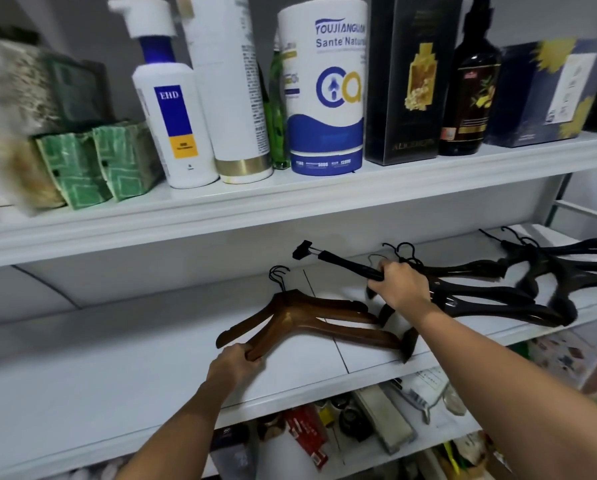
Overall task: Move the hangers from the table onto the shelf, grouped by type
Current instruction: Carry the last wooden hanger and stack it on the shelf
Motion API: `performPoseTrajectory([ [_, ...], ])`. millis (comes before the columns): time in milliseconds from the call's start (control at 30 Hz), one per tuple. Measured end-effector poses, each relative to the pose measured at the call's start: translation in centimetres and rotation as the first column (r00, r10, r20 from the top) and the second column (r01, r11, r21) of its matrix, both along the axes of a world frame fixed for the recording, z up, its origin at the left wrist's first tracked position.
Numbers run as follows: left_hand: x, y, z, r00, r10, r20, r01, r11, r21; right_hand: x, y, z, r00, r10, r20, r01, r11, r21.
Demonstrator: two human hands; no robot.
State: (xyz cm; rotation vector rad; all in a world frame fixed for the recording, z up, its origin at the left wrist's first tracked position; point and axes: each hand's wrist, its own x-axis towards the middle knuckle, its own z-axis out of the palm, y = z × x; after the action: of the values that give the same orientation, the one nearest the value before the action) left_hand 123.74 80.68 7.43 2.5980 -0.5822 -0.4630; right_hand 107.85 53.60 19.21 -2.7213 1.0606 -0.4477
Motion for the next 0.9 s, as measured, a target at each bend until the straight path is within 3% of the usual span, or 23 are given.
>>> performPoseTrajectory([
  [300, -0.3, -0.2, -2.2, 1.000, -0.012, 0.013, 0.012, 1.000, 0.006, 1.4, 2.2, -1.2, 0.999, 0.031, -0.012, -0.031, 1.000, 0.002],
  [467, 0.0, -0.8, -2.2, 0.974, -0.075, 0.211, 0.067, 0.997, 0.047, 1.5, 2.4, -2.1, 0.999, 0.011, -0.050, -0.011, 1.000, 0.004],
  [667, 0.0, -1.6, -2.7, 0.877, -0.209, 0.434, 0.162, 0.977, 0.142, 2.2, 3.0, -2.5, 0.997, 0.033, -0.063, -0.031, 0.999, 0.021],
  [900, 0.5, -1.4, -2.0, 0.868, -0.286, 0.407, 0.191, 0.947, 0.257, 3.5, 4.5, -3.2, 0.991, 0.094, -0.100, -0.090, 0.995, 0.050],
])
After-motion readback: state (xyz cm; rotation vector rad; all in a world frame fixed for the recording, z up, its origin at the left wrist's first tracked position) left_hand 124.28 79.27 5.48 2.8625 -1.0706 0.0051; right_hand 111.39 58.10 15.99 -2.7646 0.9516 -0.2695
